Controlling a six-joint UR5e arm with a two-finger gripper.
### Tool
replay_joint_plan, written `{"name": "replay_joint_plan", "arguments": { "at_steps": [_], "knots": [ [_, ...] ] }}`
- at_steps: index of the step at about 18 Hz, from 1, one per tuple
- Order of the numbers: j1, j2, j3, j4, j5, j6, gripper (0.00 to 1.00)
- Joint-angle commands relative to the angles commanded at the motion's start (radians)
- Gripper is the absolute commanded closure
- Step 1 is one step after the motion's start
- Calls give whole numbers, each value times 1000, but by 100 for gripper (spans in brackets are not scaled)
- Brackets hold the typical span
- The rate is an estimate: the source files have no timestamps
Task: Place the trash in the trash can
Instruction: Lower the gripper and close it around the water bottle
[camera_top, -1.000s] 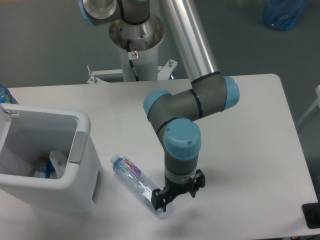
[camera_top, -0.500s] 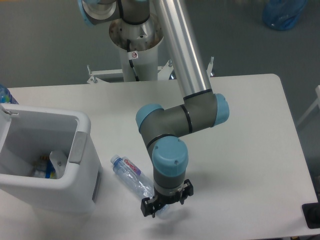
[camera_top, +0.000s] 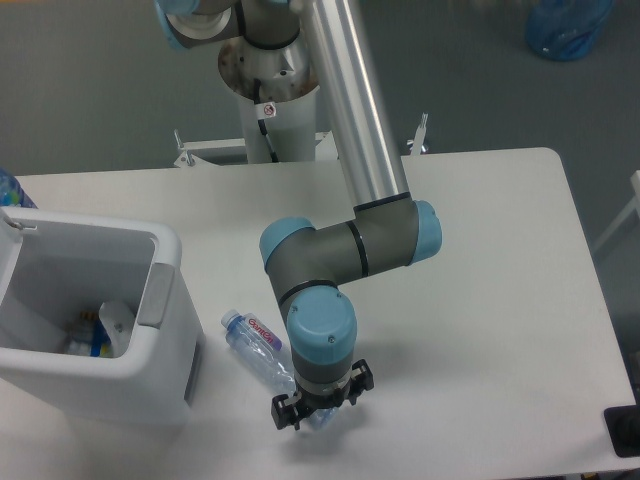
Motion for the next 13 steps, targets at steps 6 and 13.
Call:
{"name": "replay_joint_plan", "arguments": {
  "at_steps": [6,13],
  "knots": [
    [-2,-17,-2,2,40,-2,1],
    [-12,-20,0,0,40,-3,15]
  ]
}}
